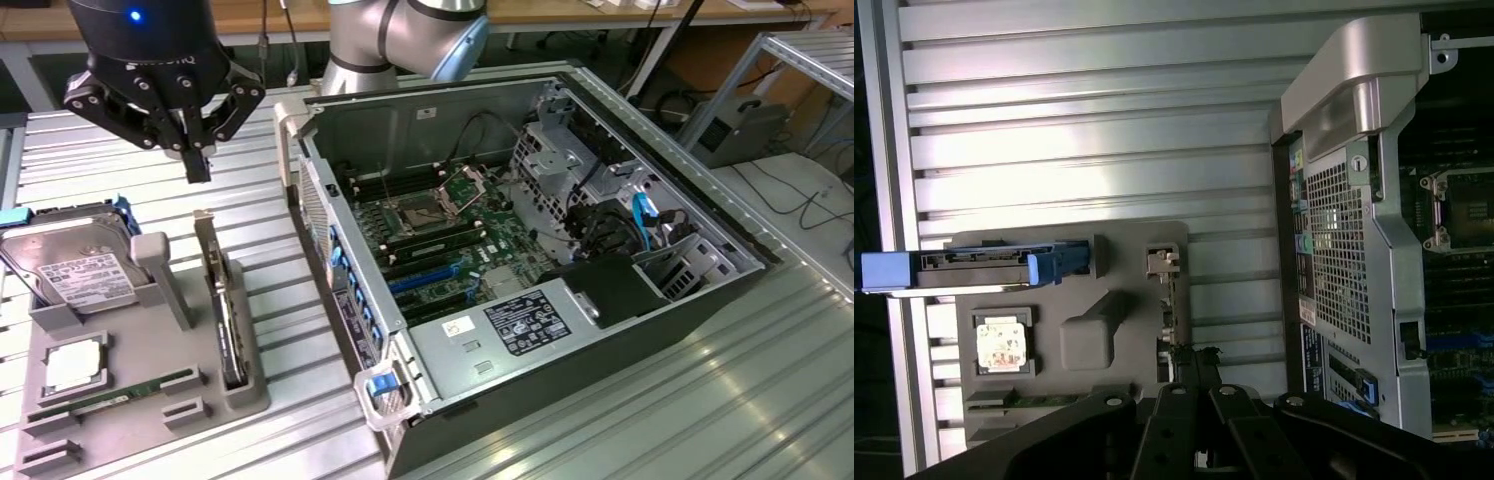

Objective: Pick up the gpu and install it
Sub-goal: 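Reach for the gpu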

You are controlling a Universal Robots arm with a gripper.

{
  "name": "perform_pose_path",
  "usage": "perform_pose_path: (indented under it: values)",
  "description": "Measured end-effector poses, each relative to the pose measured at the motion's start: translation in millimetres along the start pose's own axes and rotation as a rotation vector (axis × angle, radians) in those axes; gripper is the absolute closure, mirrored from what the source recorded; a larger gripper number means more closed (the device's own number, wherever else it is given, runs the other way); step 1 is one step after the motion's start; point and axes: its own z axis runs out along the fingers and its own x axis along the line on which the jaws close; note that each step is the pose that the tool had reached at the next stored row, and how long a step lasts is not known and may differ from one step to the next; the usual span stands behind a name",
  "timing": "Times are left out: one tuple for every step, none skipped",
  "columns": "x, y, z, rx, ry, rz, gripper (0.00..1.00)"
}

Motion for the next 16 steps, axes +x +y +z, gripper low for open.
perform_pose_path:
  values:
    - [0.1,0.0,0.0,0.0000,0.0000,0.000,0.89]
    - [0.1,0.0,0.0,0.0000,0.0000,0.000,0.89]
    - [0.1,0.0,0.0,0.0000,0.0000,0.000,0.89]
    - [0.1,0.0,0.0,0.0000,0.0000,0.000,0.89]
    - [0.1,0.0,0.0,0.0000,0.0000,0.000,0.89]
    - [0.1,0.0,0.0,0.0001,0.0000,0.000,0.89]
    - [0.1,0.0,0.0,0.0000,0.0000,0.000,0.89]
    - [0.2,0.0,0.0,0.0000,0.0000,0.000,0.89]
    - [0.3,-0.4,0.0,0.0000,0.0001,0.000,0.89]
    - [0.4,-1.5,-0.1,0.0000,0.0001,0.000,0.89]
    - [0.7,-4.2,-0.2,0.0000,0.0001,0.000,0.89]
    - [1.1,-5.7,-0.3,0.0000,0.0001,0.000,0.89]
    - [1.6,-7.5,-0.4,0.0000,0.0000,0.000,0.89]
    - [2.0,-9.4,-0.4,0.0000,0.0000,0.000,0.89]
    - [2.3,-11.1,-0.5,0.0000,0.0000,0.000,0.89]
    - [2.7,-12.9,-0.6,0.0001,0.0001,0.000,0.89]
